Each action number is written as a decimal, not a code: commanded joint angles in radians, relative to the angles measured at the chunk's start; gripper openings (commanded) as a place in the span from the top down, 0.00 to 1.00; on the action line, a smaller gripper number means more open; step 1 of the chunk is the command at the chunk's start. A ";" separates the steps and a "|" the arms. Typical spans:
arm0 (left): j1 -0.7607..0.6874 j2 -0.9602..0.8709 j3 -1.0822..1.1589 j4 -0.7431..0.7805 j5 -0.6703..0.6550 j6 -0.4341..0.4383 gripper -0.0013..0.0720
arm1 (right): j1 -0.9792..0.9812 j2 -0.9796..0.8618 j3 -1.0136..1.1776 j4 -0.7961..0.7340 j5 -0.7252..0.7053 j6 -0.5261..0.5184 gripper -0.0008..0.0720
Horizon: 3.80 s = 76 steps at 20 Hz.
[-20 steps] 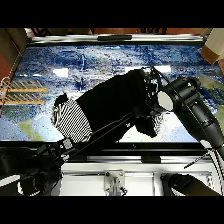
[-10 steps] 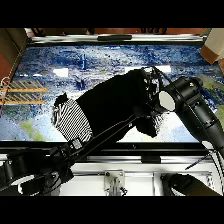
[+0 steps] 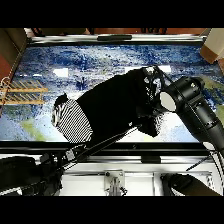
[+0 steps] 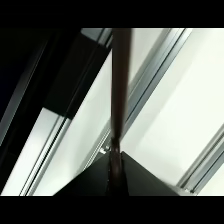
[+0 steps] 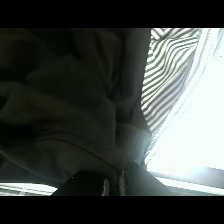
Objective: Fold the shirts.
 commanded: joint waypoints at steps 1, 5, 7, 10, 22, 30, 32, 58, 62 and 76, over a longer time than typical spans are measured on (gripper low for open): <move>-0.016 0.028 0.004 0.039 -0.059 -0.032 0.92 | 0.001 0.000 0.001 -0.009 -0.006 -0.002 0.89; -0.014 -0.004 0.004 0.107 0.002 -0.130 0.92 | 0.001 0.000 0.001 -0.003 -0.008 -0.007 0.89; -0.014 -0.037 0.004 0.127 0.044 -0.130 0.92 | 0.001 0.000 0.001 0.013 -0.010 -0.009 0.89; -0.014 -0.135 0.004 0.150 0.102 -0.124 0.92 | 0.001 0.001 0.003 0.082 -0.016 -0.010 0.89; -0.014 -0.229 0.021 0.195 0.354 0.053 0.92 | 0.002 0.117 0.003 0.211 -0.136 -0.127 0.90; -0.005 -0.337 0.048 0.194 0.396 0.191 0.92 | 0.002 0.131 0.055 0.428 -0.144 -0.269 0.90; 0.005 -0.348 0.049 0.193 0.465 0.186 0.92 | 0.002 0.131 0.079 0.444 -0.141 -0.268 0.90; 0.068 -0.169 0.043 -0.006 0.370 0.226 0.92 | 0.002 0.131 0.082 0.511 -0.075 -0.387 0.90; 0.159 -0.176 0.029 -0.040 0.529 0.092 0.92 | 0.002 0.131 0.082 0.503 -0.075 -0.373 0.89; 0.386 -0.257 0.035 -0.036 0.497 0.417 0.92 | 0.002 0.131 0.082 0.479 -0.157 -0.337 0.89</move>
